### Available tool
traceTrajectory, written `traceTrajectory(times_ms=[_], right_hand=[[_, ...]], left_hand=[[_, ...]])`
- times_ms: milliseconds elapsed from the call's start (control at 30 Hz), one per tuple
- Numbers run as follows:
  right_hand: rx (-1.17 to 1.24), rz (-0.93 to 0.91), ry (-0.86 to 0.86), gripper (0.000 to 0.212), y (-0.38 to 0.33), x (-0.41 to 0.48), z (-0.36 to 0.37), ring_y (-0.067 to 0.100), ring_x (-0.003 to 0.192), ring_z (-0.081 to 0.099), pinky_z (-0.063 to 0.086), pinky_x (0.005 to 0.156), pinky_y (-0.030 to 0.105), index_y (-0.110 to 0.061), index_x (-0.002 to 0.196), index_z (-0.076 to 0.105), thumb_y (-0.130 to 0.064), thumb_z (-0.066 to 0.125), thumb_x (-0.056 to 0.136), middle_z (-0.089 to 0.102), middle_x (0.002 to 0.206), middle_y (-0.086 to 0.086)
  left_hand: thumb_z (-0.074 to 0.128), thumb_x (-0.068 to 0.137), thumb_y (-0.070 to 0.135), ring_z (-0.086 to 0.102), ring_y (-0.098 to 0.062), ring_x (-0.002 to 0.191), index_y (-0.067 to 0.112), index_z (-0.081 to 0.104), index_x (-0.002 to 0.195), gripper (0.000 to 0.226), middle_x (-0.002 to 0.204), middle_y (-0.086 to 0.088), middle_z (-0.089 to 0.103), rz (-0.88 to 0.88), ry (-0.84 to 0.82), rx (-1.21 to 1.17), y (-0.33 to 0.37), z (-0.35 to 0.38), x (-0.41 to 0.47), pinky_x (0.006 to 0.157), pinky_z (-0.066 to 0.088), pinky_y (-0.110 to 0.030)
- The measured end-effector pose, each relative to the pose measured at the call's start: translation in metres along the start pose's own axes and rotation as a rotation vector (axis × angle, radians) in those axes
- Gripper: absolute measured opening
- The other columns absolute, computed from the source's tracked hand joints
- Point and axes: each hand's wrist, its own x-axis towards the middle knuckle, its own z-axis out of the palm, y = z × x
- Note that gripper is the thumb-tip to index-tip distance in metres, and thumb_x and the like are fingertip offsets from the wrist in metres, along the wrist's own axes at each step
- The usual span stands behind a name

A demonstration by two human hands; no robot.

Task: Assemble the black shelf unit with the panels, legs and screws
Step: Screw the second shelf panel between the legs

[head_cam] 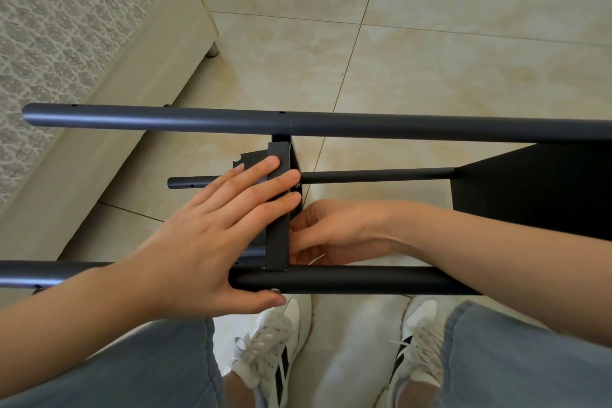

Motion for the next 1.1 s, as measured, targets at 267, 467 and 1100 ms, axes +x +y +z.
traceTrajectory(times_ms=[267,467,1100], right_hand=[[0.006,0.019,-0.014,0.01,-0.0022,-0.0026,-0.0045,0.012,0.071,0.061,0.054,0.074,0.02,0.0,0.09,0.067,-0.002,0.057,0.094,0.063,0.08,0.008],[0.012,0.007,-0.003,0.01,-0.0018,-0.0008,-0.0022,0.012,0.073,0.061,0.054,0.073,0.019,0.001,0.1,0.062,0.001,0.056,0.093,0.062,0.085,0.01],[-0.032,0.045,-0.005,0.012,-0.0037,-0.0029,-0.0048,0.012,0.068,0.057,0.049,0.072,0.022,-0.002,0.088,0.065,-0.008,0.058,0.095,0.061,0.078,0.008]], left_hand=[[0.05,0.082,0.078,0.01,-0.023,0.154,0.015,0.037,0.151,0.094,0.164,-0.001,0.024,0.004,-0.002,0.008,-0.0007,0.0002,0.0004,0.123,0.012,-0.042],[0.05,0.083,0.077,0.01,-0.023,0.154,0.014,0.038,0.151,0.094,0.164,-0.001,0.024,0.004,-0.001,0.009,-0.0006,-0.0006,0.0004,0.124,0.012,-0.041],[0.051,0.082,0.077,0.011,-0.023,0.154,0.015,0.038,0.151,0.093,0.164,-0.001,0.025,0.003,0.008,-0.004,-0.0009,0.0004,0.0001,0.123,0.015,-0.042]])
